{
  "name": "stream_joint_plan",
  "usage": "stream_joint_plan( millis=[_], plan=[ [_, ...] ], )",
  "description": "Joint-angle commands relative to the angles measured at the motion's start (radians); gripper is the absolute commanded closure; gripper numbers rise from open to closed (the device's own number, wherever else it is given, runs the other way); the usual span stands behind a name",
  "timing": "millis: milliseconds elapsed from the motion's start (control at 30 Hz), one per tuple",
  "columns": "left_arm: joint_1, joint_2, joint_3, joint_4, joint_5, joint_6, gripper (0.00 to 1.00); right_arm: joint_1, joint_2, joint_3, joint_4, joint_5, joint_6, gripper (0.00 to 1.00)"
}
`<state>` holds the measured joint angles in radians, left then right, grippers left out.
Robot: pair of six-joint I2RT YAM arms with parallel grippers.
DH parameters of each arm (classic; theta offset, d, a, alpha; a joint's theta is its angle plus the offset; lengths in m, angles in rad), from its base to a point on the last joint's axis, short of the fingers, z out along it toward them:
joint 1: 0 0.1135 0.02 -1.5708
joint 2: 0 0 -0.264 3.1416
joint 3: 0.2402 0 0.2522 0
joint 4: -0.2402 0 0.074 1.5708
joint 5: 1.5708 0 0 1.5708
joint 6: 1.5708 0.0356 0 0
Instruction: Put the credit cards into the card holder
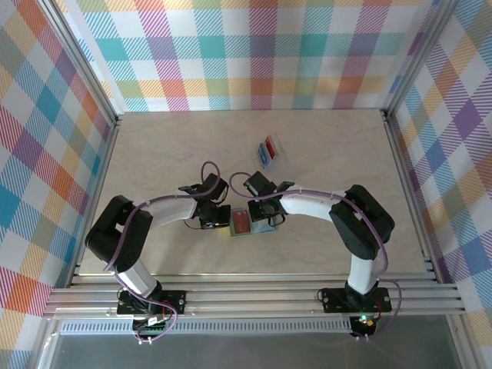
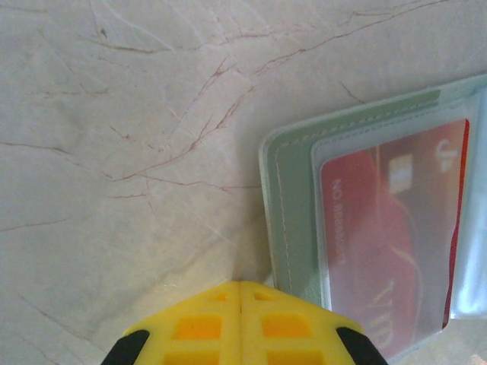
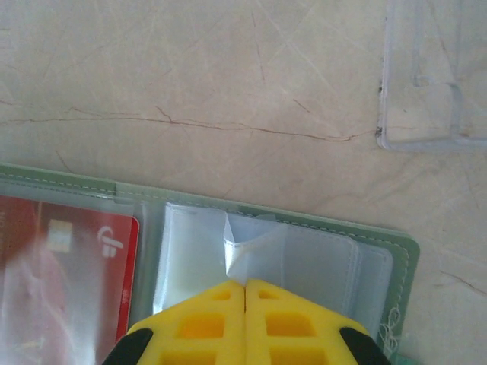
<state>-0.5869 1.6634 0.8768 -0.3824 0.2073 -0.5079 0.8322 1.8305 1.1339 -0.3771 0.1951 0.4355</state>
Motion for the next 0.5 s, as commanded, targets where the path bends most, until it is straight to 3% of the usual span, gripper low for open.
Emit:
stream_joint_plan(
  millis=[0,267,467],
  plan=[
    [-0.022,0.099,-0.033,0.145,0.105,-0.012,0.98,0.036,-0.035,0.061,-0.062,0.032,-0.021,1.00],
    [-0.033,0.120,-0.036,0.190,0.137,-0.037,0.98,0.076,0.012,0.135,-0.091,0.015,-0.026,1.00],
    [-0.033,0.128,-0.040,0.207,0.157,-0.049,0.98,0.076,-0.003,0.108,0.013,-0.184,0.005,0.80]
  ],
)
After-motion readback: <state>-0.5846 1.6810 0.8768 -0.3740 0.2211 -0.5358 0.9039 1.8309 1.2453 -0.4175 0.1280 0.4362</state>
